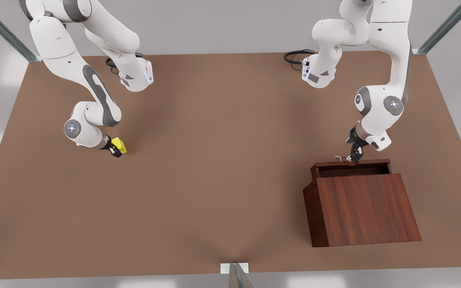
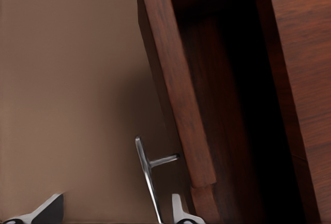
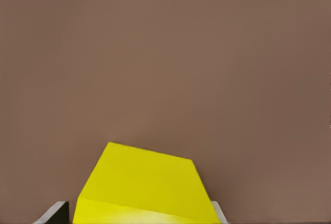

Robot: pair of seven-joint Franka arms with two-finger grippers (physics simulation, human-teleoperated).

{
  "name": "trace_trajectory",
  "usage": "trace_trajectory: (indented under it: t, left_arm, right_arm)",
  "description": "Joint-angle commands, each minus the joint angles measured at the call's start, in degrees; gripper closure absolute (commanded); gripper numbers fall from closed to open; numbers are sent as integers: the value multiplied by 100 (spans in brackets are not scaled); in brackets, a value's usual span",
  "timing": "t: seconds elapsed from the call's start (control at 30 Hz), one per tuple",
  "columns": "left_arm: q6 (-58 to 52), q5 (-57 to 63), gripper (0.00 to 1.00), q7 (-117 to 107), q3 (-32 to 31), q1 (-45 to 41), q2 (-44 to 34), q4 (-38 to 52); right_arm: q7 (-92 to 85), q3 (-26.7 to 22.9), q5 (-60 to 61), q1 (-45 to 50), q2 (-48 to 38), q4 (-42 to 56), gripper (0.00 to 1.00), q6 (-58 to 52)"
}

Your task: Open the drawer with left arm, place the square in the middle with right arm, and place the square in the drawer with left arm

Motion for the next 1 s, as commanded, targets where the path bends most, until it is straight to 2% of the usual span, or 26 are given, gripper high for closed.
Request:
trace_trajectory:
  t: [0.0,0.23,0.27,0.37,0.6,0.8,0.87,0.9,0.93,0.97]
  left_arm:
    - [-13,5,0,0,1,4,-12,-1]
    - [-260,40,0,9,89,-4,-100,-1]
    - [-347,40,0,9,89,4,-109,8]
    - [-409,40,0,9,89,4,-161,-1]
    - [-681,57,0,9,133,-4,-267,-1]
    - [-681,66,0,26,133,-4,-223,-1]
    - [-708,66,0,26,133,4,-223,-9]
    - [-717,66,0,26,133,4,-232,-36]
    - [-717,66,0,26,133,-4,-241,-45]
    - [-752,66,0,26,133,-4,-241,-45]
  right_arm:
    - [11,0,0,0,0,8,15,4]
    - [11,-44,-44,35,61,52,16,39]
    - [2,-44,-62,61,96,52,23,39]
    - [-41,-44,-79,62,97,96,26,22]
    - [-85,35,-79,79,-158,316,25,-365]
    - [-323,-26,-273,-9,255,272,25,-119]
    - [-323,-26,-273,0,272,272,18,-119]
    - [-331,-17,-273,9,272,254,18,-137]
    - [-323,-17,-273,9,264,263,21,-137]
    - [-331,-17,-273,9,237,263,29,-154]
